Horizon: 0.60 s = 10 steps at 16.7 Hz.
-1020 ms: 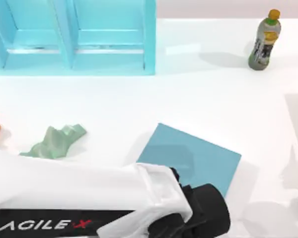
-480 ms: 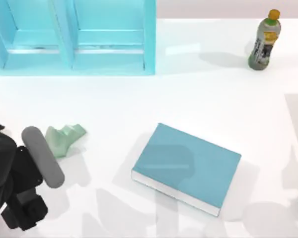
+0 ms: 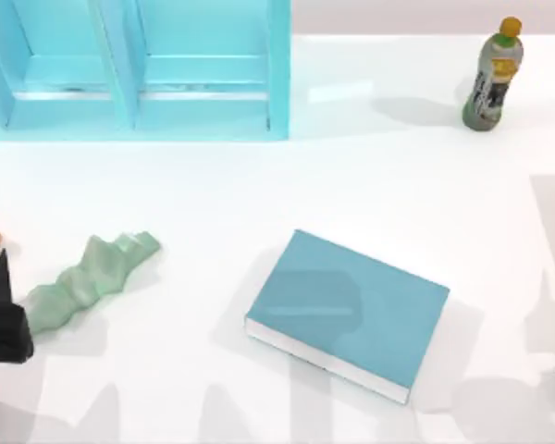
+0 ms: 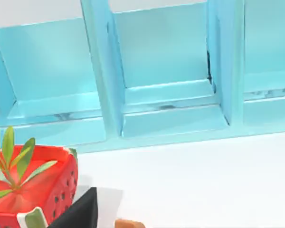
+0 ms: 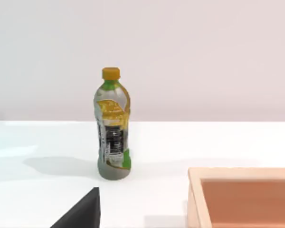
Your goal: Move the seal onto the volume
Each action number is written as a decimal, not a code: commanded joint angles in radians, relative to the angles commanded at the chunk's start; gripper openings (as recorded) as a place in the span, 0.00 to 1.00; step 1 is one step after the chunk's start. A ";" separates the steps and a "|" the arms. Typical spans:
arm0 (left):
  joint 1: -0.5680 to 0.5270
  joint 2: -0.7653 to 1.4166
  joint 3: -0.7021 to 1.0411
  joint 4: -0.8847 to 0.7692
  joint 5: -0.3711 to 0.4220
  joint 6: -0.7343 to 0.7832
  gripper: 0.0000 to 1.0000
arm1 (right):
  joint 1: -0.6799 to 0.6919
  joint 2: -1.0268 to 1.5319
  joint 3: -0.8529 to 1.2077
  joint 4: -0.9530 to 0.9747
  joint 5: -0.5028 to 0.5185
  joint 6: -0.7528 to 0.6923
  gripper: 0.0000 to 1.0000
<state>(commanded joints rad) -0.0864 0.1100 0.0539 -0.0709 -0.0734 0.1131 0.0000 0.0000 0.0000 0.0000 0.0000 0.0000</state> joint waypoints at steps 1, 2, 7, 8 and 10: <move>0.033 -0.043 -0.021 0.026 0.028 -0.044 1.00 | 0.000 0.000 0.000 0.000 0.000 0.000 1.00; 0.058 -0.075 -0.037 0.047 0.049 -0.077 1.00 | 0.000 0.000 0.000 0.000 0.000 0.000 1.00; 0.086 -0.110 -0.054 0.071 0.073 -0.113 1.00 | 0.000 0.000 0.000 0.000 0.000 0.000 1.00; 0.086 -0.110 -0.054 0.071 0.073 -0.113 1.00 | 0.000 0.000 0.000 0.000 0.000 0.000 1.00; 0.086 -0.110 -0.054 0.071 0.073 -0.113 1.00 | 0.000 0.000 0.000 0.000 0.000 0.000 1.00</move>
<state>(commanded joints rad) 0.0000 0.0000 0.0000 0.0000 0.0000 0.0000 0.0000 0.0001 0.0001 -0.0001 0.0000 0.0000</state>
